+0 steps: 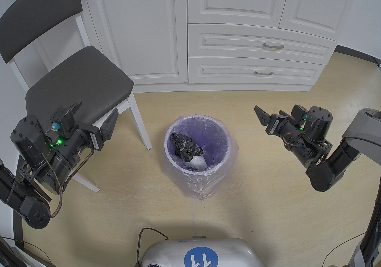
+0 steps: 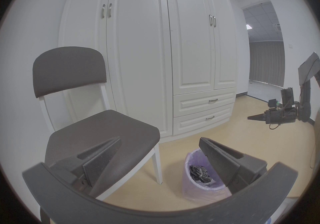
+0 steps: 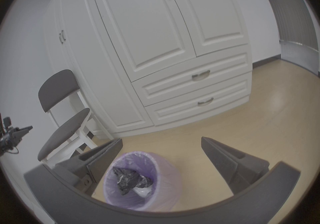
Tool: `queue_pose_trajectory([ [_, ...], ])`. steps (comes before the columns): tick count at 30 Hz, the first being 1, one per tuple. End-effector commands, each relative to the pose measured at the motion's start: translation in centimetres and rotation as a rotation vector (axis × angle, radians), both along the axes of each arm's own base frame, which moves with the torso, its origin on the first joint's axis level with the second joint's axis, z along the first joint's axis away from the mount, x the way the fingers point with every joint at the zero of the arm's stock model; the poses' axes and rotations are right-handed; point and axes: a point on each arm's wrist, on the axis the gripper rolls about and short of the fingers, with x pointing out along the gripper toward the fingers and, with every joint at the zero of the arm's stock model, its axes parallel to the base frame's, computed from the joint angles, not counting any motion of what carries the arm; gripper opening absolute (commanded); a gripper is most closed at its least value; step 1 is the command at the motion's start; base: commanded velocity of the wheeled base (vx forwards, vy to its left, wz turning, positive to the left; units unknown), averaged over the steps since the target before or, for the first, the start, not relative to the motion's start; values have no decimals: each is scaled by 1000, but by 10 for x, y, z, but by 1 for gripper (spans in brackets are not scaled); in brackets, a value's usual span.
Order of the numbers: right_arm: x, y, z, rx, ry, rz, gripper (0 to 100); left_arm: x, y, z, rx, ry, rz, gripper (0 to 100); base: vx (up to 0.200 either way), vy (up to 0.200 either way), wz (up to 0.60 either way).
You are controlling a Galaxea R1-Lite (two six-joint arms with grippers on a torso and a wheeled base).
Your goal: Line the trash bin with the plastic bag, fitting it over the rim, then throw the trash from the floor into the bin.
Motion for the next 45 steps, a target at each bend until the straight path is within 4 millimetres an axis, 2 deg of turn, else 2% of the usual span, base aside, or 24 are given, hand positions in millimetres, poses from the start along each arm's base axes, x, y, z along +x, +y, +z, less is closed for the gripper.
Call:
queue_pose_trajectory([
  [1,-11,-20,-3,-46,-24,-53,100,-4,8,-4,-3,-9,26,100,0,0,0],
  [4,-18,-29,-5,-73,-55,-75,100,-8,16,-7,2,4,50,100,0,0,0],
  [8,-29,-42,-14,-128,-10,-109,100,-14,25,-5,-7,1,80,100,0,0,0],
  [10,-34,-47,-13,-137,-3,-121,100,-15,27,-5,-8,2,84,100,0,0,0],
  [12,-50,-57,-8,-136,13,-161,100,-19,29,-10,0,26,92,100,0,0,0],
  [17,-82,-64,-5,-146,53,-181,100,-27,31,-22,3,85,91,100,0,0,0],
  [24,-112,-70,-3,-151,80,-184,100,-37,39,-30,-7,129,123,100,0,0,0],
  [29,-137,-75,1,-148,90,-182,100,-51,44,-20,-21,86,153,100,0,0,0],
  [30,-137,-75,1,-148,90,-182,100,-51,44,-20,-21,86,153,100,0,0,0],
  [34,-163,-80,5,-127,88,-181,100,-68,46,-10,-28,35,148,100,0,0,0],
  [38,-182,-83,13,-110,48,-183,100,-82,49,-5,-33,11,147,100,0,0,0],
  [45,-205,-88,33,-90,-43,-209,100,-102,53,8,-35,7,154,100,0,0,0],
])
